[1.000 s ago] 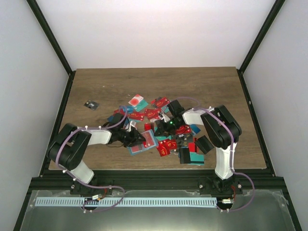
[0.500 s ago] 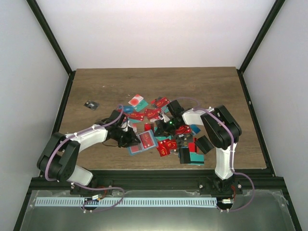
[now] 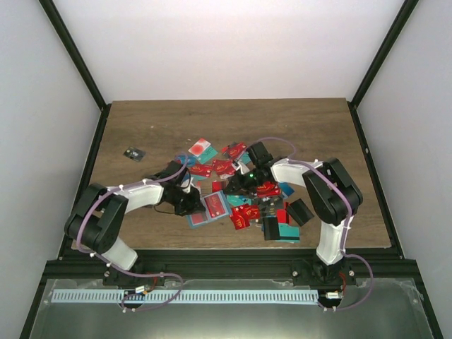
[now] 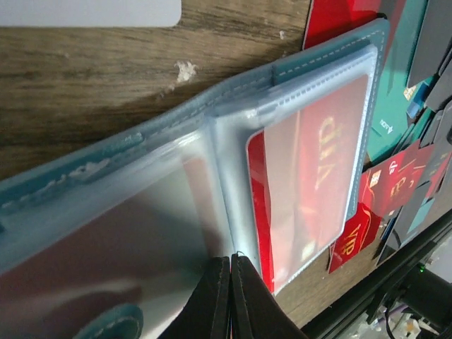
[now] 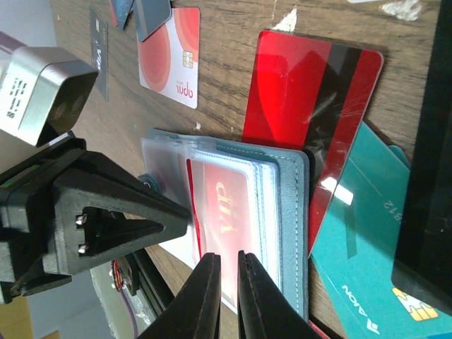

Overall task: Put the credit cards into the card holder
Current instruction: Insert the credit card into the card holder.

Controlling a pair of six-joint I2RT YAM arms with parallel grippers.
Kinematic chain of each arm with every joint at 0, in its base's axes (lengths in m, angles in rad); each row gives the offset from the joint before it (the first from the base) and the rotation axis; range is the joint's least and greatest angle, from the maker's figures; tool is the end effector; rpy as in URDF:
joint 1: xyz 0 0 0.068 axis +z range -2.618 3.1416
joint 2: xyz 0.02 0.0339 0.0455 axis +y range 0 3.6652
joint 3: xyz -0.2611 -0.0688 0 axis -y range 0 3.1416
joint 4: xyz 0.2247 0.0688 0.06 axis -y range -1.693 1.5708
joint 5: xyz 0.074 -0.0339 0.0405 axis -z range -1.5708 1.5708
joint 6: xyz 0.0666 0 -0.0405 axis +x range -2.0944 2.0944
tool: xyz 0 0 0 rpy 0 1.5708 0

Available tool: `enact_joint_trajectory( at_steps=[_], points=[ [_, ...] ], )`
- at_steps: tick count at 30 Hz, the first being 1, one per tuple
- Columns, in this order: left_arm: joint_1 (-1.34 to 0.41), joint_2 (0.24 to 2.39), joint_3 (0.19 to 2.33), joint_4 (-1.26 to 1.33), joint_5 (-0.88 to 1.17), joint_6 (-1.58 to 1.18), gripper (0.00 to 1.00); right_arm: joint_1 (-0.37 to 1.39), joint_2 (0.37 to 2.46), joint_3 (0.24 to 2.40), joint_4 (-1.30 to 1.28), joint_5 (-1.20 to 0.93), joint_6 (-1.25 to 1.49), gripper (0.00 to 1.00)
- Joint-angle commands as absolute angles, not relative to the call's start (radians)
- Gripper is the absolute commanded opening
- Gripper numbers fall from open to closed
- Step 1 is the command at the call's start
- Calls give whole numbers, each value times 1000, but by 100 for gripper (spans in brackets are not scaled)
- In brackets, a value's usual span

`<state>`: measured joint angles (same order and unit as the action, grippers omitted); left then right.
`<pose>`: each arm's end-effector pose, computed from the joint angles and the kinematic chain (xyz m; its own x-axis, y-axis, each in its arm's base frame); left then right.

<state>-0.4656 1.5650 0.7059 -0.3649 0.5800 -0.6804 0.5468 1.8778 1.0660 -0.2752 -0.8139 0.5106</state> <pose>0.2113 -0.1470 0.1216 -0.9942 -0.0894 0.0600 -0.1074 0.7816 -0.6145 0.2762 0.2248 0.1347 -0.9754 -0.2009 -0.0913 -0.1940 0.5833 0.7888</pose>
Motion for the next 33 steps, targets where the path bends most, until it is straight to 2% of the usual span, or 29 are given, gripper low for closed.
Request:
enact_joint_trajectory(
  at_steps=[1, 10, 20, 29, 33],
  points=[
    [-472, 1611, 741, -311, 590, -654, 4, 557, 1855, 1068, -254, -849, 517, 11],
    [-496, 1688, 773, -291, 588, -641, 4, 557, 1856, 1038, -240, -871, 515, 12],
    [-528, 1750, 764, -328, 515, -611, 4, 557, 1878, 1023, -233, -900, 509, 21],
    [-537, 1773, 771, -318, 512, -615, 4, 557, 1870, 1008, -233, -905, 505, 23],
    [-539, 1774, 767, -318, 510, -615, 4, 557, 1852, 1002, -245, -874, 498, 28]
  ],
)
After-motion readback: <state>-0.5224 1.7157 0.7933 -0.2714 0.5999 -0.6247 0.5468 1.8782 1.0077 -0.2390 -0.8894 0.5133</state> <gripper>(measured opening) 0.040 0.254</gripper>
